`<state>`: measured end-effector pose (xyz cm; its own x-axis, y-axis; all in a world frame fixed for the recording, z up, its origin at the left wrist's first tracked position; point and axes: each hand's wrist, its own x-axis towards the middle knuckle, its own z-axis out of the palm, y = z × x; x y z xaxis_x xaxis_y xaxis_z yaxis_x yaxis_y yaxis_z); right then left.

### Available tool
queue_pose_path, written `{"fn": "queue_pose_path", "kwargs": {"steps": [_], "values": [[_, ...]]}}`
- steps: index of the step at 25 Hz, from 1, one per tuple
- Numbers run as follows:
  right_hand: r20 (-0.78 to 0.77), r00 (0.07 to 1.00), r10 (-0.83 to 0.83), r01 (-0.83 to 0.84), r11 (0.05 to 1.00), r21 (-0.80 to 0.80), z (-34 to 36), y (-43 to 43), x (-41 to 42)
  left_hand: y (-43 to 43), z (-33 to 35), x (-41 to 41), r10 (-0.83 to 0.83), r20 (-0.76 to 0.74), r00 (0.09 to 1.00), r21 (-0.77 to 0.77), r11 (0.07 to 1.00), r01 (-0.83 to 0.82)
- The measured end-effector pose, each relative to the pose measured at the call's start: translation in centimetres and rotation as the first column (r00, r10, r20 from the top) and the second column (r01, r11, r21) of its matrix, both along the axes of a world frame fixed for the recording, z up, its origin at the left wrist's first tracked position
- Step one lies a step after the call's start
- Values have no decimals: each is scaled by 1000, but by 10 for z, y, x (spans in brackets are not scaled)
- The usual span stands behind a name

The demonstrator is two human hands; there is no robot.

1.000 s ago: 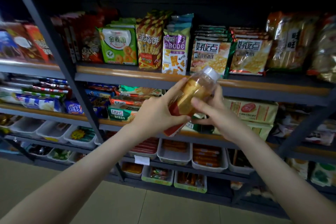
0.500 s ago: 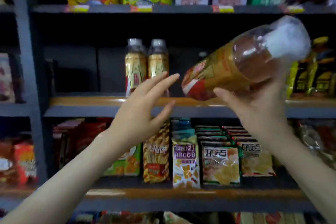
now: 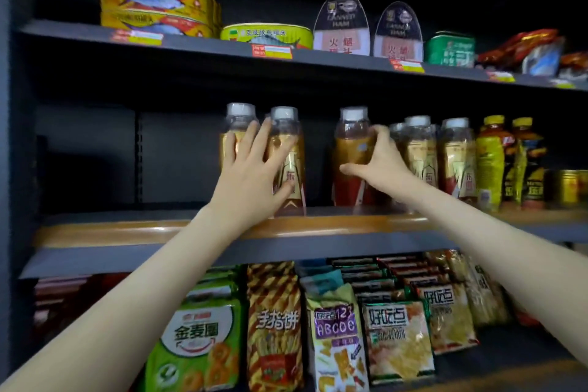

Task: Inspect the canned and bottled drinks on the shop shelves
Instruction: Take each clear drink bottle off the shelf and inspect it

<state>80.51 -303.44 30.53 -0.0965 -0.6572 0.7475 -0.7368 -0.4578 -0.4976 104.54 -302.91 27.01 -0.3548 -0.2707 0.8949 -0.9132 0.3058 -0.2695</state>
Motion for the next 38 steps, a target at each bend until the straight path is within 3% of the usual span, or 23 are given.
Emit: {"fn": "queue_pose_path", "kwargs": {"steps": [5,10,16,26,29,31,34,36,38], "values": [[-112,989,-91,104,988,111,9,-52,-4,-17,-9,3,14,57,998,-123,992,-7],[-388,919,-66,202,925,322,14,-76,-23,-22,-12,2,27,56,998,-165,986,-17],[-413,899,-144,264,931,251,15,-98,-15,-23,-10,4,45,65,997,-165,986,-33],[-487,824,-289,479,814,329,27,-98,-2,-22,-12,5,65,14,998,-145,987,-63],[-323,920,-220,299,929,218,34,-64,14,-15,-13,4,90,-148,985,-142,984,-111],[-198,980,18,5,994,113,29,-37,33,-8,-16,3,89,-224,970,-127,985,-120],[-173,922,345,-308,928,208,9,-8,66,-2,-19,3,52,-252,966,-58,996,-69],[-88,895,438,-404,877,261,0,-8,82,-2,-21,5,19,-255,967,-15,1000,-23],[9,887,461,-452,866,215,0,-9,85,-3,-21,5,16,-244,970,25,1000,-10]]}}
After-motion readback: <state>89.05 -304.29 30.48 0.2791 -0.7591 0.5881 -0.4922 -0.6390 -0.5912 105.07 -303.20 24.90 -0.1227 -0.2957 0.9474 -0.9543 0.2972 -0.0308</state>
